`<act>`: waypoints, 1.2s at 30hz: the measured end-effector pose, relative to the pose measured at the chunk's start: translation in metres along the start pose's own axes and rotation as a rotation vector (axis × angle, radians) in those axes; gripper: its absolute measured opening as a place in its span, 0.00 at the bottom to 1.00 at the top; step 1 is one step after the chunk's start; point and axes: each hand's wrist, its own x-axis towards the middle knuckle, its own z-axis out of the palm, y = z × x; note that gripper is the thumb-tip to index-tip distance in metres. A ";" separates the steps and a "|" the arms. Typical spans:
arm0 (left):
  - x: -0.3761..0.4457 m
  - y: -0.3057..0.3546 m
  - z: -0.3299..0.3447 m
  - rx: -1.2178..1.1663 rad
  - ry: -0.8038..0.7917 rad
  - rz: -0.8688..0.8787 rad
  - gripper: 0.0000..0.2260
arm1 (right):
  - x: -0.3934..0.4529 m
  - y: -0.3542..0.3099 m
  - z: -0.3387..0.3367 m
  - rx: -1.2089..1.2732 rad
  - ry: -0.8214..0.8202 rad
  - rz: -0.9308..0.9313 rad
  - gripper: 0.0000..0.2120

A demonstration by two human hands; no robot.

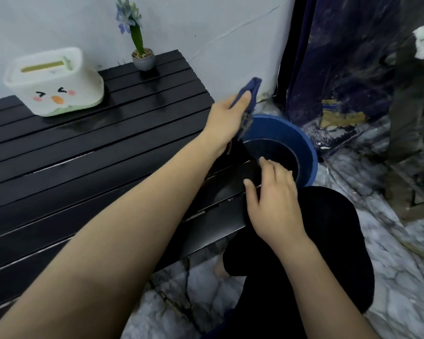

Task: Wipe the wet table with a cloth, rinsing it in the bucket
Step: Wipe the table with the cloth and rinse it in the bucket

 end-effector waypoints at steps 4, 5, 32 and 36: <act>-0.030 0.012 -0.062 -0.317 0.141 -0.151 0.16 | 0.001 -0.031 0.007 -0.052 -0.047 -0.152 0.26; -0.044 0.013 -0.081 -0.375 0.163 -0.177 0.17 | 0.000 -0.041 0.010 -0.060 -0.066 -0.195 0.26; -0.318 -0.076 -0.354 1.019 0.736 -0.190 0.25 | -0.047 -0.210 0.108 -0.106 -0.358 -0.753 0.20; -0.314 -0.085 -0.364 1.097 0.626 -0.292 0.17 | -0.049 -0.210 0.110 -0.109 -0.337 -0.751 0.20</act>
